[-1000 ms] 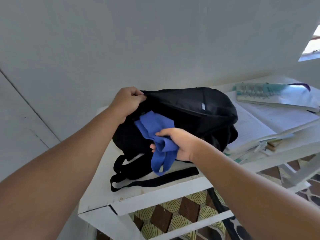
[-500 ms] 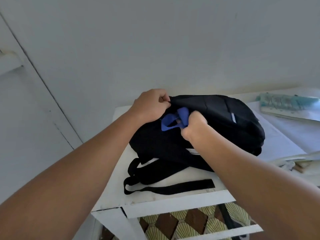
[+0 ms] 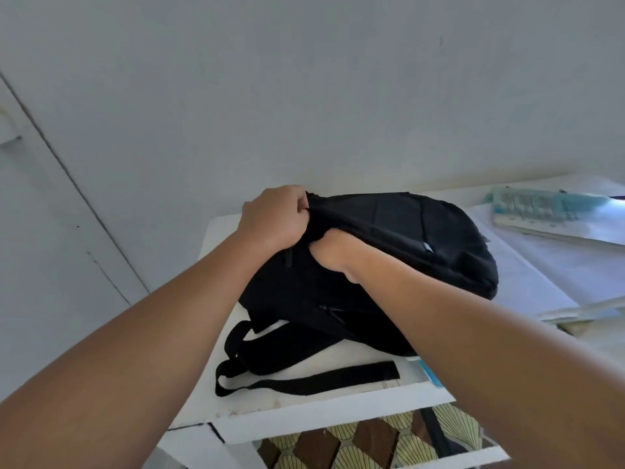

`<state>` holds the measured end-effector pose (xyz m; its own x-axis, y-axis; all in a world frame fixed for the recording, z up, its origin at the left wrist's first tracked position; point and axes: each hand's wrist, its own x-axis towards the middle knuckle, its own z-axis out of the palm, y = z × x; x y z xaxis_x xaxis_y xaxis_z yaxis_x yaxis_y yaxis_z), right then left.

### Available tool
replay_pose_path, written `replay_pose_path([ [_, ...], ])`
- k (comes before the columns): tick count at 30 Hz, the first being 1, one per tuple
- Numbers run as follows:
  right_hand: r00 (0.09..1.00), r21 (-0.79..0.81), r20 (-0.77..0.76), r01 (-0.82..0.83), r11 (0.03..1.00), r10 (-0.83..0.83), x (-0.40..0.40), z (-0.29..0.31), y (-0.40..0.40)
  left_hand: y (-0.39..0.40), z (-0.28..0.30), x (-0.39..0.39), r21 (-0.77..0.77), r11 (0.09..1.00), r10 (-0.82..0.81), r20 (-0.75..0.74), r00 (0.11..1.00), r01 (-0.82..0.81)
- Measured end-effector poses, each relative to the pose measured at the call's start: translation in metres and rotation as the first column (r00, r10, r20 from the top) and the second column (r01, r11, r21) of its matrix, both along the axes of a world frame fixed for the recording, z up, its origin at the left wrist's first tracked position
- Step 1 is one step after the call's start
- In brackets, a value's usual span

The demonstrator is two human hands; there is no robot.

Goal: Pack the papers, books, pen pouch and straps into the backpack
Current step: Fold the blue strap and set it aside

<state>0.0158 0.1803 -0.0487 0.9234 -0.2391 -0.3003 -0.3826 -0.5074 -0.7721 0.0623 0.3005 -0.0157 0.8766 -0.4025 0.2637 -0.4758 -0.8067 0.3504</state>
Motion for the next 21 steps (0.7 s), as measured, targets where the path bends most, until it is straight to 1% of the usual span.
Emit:
replay_pose_path([
  [1, 0.998, -0.051, -0.026, -0.061, 0.997, 0.059, -0.008, 0.004, -0.002, -0.003, -0.004, 0.0, 0.031, 0.999, 0.011, 0.005, 1.0, -0.012],
  [3, 0.982, -0.09, -0.063, -0.186, 0.978, 0.181, -0.028, 0.014, -0.007, -0.008, -0.011, -0.004, 0.098, 0.995, 0.017, -0.007, 1.0, -0.016],
  [4, 0.977, -0.078, -0.063, -0.209, 0.975, 0.204, -0.036, 0.023, -0.013, -0.011, -0.014, -0.006, 0.125, 0.992, 0.012, -0.002, 1.0, -0.011],
  [5, 0.978, -0.036, -0.013, -0.207, 0.978, 0.207, -0.043, 0.03, -0.023, -0.016, -0.015, -0.009, 0.154, 0.988, -0.003, -0.002, 1.0, 0.003],
  [7, 0.981, 0.093, 0.162, -0.121, 0.988, 0.105, -0.055, 0.044, -0.04, -0.027, -0.014, -0.018, 0.197, 0.978, -0.063, -0.054, 0.997, 0.073],
  [9, 0.955, 0.138, 0.291, 0.022, 0.99, -0.062, -0.065, 0.053, -0.062, -0.042, -0.013, -0.037, 0.208, 0.96, -0.165, -0.114, 0.98, 0.186],
  [10, 0.932, 0.128, 0.336, 0.1, 0.987, -0.138, -0.068, 0.054, -0.074, -0.051, -0.016, -0.049, 0.214, 0.946, -0.219, -0.126, 0.968, 0.242],
  [12, 0.897, 0.121, 0.371, 0.211, 0.97, -0.241, -0.075, 0.05, -0.095, -0.069, -0.024, -0.071, 0.216, 0.918, -0.31, -0.136, 0.941, 0.333],
  [15, 0.886, 0.145, 0.352, 0.265, 0.953, -0.3, -0.081, 0.033, -0.12, -0.093, -0.041, -0.097, 0.287, 0.855, -0.402, -0.159, 0.902, 0.432],
  [17, 0.882, 0.194, 0.343, 0.27, 0.943, -0.323, -0.084, 0.026, -0.133, -0.106, -0.049, -0.108, 0.362, 0.815, -0.445, -0.111, 0.889, 0.453],
  [18, 0.875, 0.215, 0.35, 0.271, 0.938, -0.333, -0.085, 0.025, -0.139, -0.11, -0.051, -0.11, 0.348, 0.824, -0.444, -0.091, 0.891, 0.447],
  [19, 0.866, 0.234, 0.366, 0.269, 0.934, -0.341, -0.086, 0.026, -0.144, -0.114, -0.053, -0.109, 0.273, 0.86, -0.427, -0.079, 0.901, 0.431],
  [20, 0.849, 0.245, 0.392, 0.274, 0.93, -0.353, -0.085, 0.029, -0.151, -0.117, -0.053, -0.108, 0.123, 0.915, -0.375, -0.091, 0.922, 0.384],
  [21, 0.818, 0.253, 0.434, 0.291, 0.923, -0.377, -0.084, 0.031, -0.155, -0.118, -0.051, -0.106, -0.072, 0.956, -0.291, -0.116, 0.95, 0.284],
])
